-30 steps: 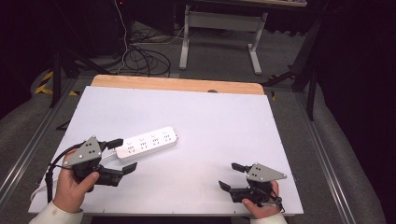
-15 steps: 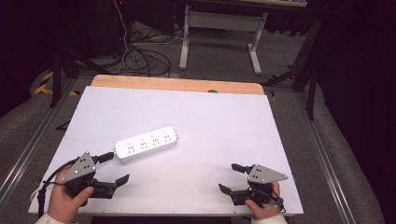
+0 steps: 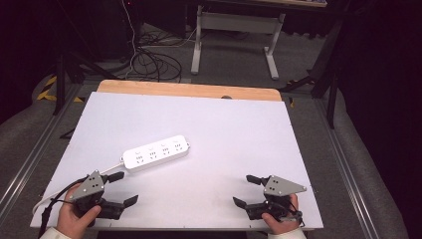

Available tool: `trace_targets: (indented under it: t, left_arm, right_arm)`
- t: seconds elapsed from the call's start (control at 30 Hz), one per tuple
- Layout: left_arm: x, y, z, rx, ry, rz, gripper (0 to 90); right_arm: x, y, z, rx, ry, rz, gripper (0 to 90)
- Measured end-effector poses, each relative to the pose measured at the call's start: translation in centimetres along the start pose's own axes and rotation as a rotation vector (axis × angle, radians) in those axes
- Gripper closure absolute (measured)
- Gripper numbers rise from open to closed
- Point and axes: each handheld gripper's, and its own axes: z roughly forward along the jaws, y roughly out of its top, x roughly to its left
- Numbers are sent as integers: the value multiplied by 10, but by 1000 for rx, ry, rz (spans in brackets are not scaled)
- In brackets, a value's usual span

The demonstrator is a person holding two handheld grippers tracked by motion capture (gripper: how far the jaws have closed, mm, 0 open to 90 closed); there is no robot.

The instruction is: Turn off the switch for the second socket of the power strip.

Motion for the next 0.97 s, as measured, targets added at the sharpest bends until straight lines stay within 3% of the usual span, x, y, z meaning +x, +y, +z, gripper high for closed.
trace_targets:
  t: [0.13,0.27,0.43,0.7,0.97]
  left_arm:
    - [-2,-6,5,9,-21,-20,88]
    - [-4,-6,7,19,-24,-13,88]
    - [-6,2,5,6,27,75,93]
    - [-6,3,1,-11,6,-9,92]
    - [-5,2,1,-11,22,4,92]
  right_arm:
    - [0,0,0,-1,1,0,179]
    - [0,0,0,1,2,2,179]
    - [0,0,0,1,2,1,179]
    - [0,0,0,3,0,2,179]
    - [0,0,1,4,1,2,179]
